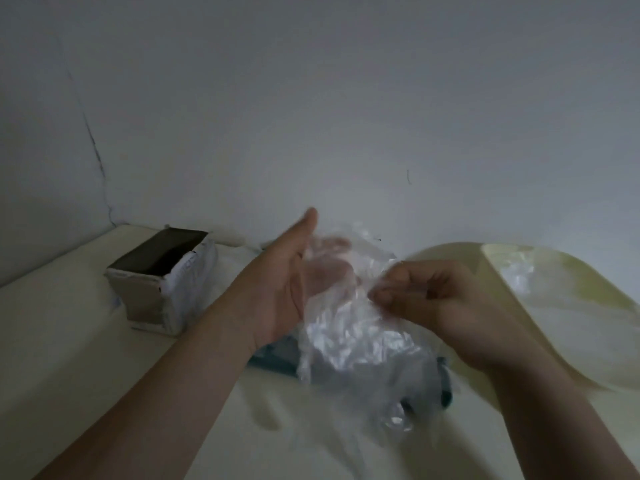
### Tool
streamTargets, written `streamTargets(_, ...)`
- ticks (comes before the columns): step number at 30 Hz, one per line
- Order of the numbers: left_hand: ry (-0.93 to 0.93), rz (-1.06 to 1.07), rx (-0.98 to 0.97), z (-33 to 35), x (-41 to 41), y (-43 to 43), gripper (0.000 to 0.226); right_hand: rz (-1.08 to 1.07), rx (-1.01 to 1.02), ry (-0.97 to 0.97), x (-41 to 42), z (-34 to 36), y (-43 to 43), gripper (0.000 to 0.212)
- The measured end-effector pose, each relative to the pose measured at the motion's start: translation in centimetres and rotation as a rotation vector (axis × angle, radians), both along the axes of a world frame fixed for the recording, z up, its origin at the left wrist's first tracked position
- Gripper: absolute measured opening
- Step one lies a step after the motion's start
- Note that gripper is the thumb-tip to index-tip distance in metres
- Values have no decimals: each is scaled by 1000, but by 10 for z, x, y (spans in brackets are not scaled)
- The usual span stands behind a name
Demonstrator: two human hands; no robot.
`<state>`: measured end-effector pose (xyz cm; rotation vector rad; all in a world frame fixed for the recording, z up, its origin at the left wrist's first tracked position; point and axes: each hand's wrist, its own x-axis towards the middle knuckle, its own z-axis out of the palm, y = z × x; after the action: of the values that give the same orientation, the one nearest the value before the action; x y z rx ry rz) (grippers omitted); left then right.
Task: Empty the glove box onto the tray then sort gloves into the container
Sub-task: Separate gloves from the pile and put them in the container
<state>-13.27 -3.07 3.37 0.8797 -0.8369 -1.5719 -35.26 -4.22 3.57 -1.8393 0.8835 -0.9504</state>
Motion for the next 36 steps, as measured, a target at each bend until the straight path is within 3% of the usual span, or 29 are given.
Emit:
streamTargets(3, 7, -20, 13, -7, -4, 0, 67, -139, 98, -60, -1, -6, -7, 9)
streamTargets(8, -126, -85, 27, -31, -13, -7, 28, -175, 108, -32, -1, -8, -9, 9)
streamTargets(15, 71, 120, 2, -24, -6, -7, 19, -350, -34, -56, -33, 17, -1, 15)
streamTargets(20, -86, 119, -51, -10, -37, -5, 19, -399, -25, -5, -86, 56, 17, 11)
streamTargets(25, -261, 32, -128, 13, -70, -1, 22, -523, -173, 378, -147, 82, 8, 12)
streamTargets(28, -274, -11, -175, 30, -83, 3, 23, -604, -202, 642, -174, 77, -18, 14)
streamTargets(31, -270, -60, -230, 49, -91, 8, 30, -687, -237, 780, -190, 58, -54, 17)
streamTargets(36, -266, -234, -296, 77, -111, 12, 35, -607, -295, 1039, -184, 34, -91, 10)
